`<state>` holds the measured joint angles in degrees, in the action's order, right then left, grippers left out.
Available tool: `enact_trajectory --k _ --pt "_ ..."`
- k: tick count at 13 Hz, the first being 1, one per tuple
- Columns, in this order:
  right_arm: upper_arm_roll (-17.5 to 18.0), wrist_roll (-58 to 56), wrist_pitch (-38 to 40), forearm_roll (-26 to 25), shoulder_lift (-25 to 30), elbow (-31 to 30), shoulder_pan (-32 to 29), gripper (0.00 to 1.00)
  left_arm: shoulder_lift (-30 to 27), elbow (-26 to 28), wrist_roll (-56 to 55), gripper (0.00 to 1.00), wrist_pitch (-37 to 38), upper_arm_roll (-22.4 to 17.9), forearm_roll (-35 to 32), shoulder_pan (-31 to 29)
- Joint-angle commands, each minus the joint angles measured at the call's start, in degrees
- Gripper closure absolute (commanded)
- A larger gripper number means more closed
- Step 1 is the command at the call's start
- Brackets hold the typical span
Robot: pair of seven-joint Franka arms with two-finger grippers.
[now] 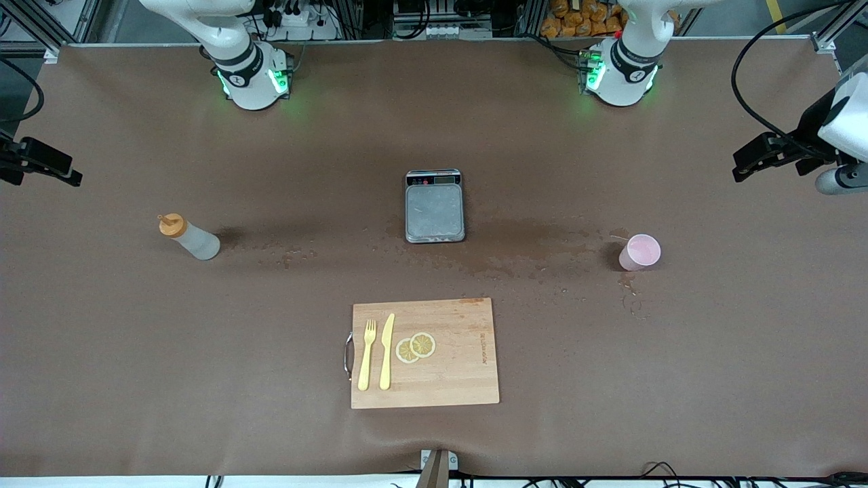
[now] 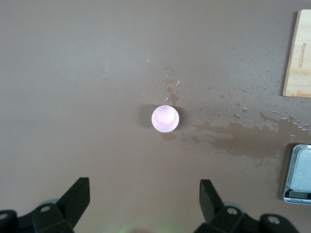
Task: Add sauce to pink cup with both arms
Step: 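Move the left gripper toward the pink cup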
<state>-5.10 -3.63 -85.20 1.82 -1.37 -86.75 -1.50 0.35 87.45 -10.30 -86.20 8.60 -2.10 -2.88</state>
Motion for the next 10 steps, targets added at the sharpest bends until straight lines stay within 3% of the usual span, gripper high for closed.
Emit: enact_trajectory --k 1,7,10 --pt "0.62 0.2 -0.32 -0.5 0.14 -0.17 -0.78 0.0 0.52 -1.32 1.16 0.0 1.3 -0.34 1.04 -0.02" --pt "0.62 0.02 -0.93 -1.38 -1.61 0.09 -2.19 0.0 4.99 -0.36 2.75 0.0 0.77 -0.6 0.6 -0.45" --pt "0.62 -0.15 -2.07 -1.73 -3.63 0.09 -2.71 0.0 7.99 1.91 3.01 0.0 -3.35 -0.51 1.3 -2.3"
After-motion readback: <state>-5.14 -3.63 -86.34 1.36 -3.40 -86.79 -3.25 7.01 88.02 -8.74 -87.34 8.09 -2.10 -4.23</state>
